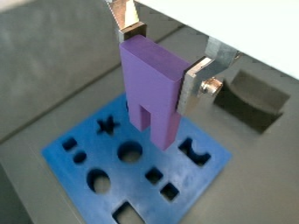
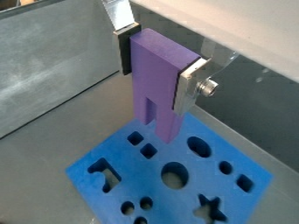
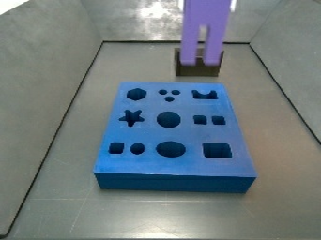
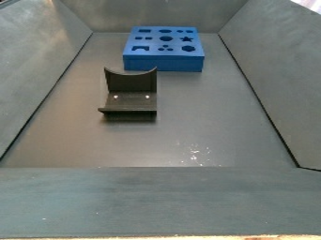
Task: Pick up the double-square object. Move up. Place the double-square object on the fixture. Regrasp the double-square object. Move to above the board. Insert the double-square object.
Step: Insert the double-square object.
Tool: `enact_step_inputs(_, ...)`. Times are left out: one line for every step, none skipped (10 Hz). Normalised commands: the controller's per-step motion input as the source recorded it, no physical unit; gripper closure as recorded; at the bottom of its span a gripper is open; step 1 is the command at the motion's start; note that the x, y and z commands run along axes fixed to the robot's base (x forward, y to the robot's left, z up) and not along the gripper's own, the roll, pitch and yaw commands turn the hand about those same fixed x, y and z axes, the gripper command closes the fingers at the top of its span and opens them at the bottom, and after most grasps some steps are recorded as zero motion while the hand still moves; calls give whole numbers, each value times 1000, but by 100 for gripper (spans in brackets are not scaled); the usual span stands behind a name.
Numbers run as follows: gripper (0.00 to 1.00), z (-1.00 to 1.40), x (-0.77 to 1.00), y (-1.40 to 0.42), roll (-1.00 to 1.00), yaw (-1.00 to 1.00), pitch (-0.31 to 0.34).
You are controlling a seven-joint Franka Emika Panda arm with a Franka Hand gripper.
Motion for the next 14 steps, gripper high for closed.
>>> enact_step_inputs(100, -729, 186, -209, 97, 89, -163)
enact_step_inputs(100, -691, 129, -229, 174, 111, -120)
enact_step_inputs(100, -614, 29, -183, 137, 106, -166)
enact_step_inputs(100, -580, 57, -106, 74, 86, -143)
enact_step_inputs(100, -586, 131, -57, 46, 86, -97)
enact_step_inputs(100, -580, 189, 0, 63, 26, 0)
enact_step_inputs(100, -531, 243, 0, 40, 0, 0)
enact_step_inputs(100, -549, 206, 0, 94, 0, 0)
enact_step_inputs(100, -29, 0, 34, 0, 0, 0)
enact_step_inputs(100, -71, 0, 0, 0, 0, 0)
enact_step_inputs(100, -206, 69, 0, 0, 0, 0)
enact_step_inputs(100, -286, 174, 0, 17, 0, 111)
enact_step_inputs(100, -114, 86, 0, 0, 0, 0)
enact_step_inputs(100, -6, 0, 0, 0, 0, -11)
